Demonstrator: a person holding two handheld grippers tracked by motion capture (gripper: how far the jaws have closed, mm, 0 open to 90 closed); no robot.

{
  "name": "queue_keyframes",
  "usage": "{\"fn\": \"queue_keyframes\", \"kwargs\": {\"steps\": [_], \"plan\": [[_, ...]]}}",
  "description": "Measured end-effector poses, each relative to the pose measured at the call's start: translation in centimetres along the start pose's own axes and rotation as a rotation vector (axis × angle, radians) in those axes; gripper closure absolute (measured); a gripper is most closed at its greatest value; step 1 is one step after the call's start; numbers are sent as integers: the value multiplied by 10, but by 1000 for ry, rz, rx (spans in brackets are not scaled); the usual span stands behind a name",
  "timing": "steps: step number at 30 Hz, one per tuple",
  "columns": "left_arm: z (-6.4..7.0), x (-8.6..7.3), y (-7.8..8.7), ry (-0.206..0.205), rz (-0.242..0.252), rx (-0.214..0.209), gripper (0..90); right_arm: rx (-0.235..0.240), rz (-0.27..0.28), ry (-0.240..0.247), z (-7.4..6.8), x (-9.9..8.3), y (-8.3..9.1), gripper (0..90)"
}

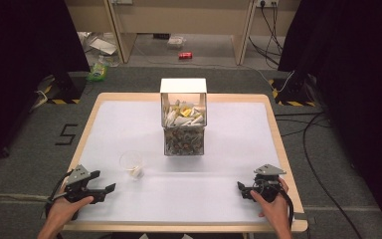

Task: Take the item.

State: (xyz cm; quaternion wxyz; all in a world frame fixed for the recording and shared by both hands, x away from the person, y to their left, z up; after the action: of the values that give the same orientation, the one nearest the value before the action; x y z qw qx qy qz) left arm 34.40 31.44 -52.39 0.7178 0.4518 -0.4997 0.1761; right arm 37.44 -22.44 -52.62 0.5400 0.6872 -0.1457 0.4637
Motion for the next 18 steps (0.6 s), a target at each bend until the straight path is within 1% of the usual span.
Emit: {"fn": "queue_keyframes", "kwargs": {"steps": [1,3,6,7,11,13,18], "plan": [[0,0,0,0,0,0,158,0,0,0,0,0,0,76],[2,-2,-1,-7,-19,-3,159,0,0,0,0,0,0,76],[4,-3,-1,-11,-23,-1,159,1,0,-1,0,0,0,76],[5,-4,-1,-17,-33,2,159,0,0,0,0,0,0,76],[7,-5,0,-23,-36,4,159,1,0,0,0,0,0,76],[8,-7,1,-30,-44,5,159,1,0,0,0,0,0,76],[10,-9,2,-33,-57,8,159,1,0,-1,0,0,0,76]]}}
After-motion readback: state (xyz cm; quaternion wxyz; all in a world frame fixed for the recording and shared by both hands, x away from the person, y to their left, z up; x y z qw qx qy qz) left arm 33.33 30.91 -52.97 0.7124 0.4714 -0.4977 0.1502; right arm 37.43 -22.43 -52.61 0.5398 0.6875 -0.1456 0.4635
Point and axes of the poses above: each handheld gripper's, and its own axes: y roughly backward along the jaws, x roughly out of its top, z roughly to its right, the point moved 4 cm from there along -y, roughly forward along the jaws, and after that the axes turned 7 degrees about z, right-handed, at the moved point
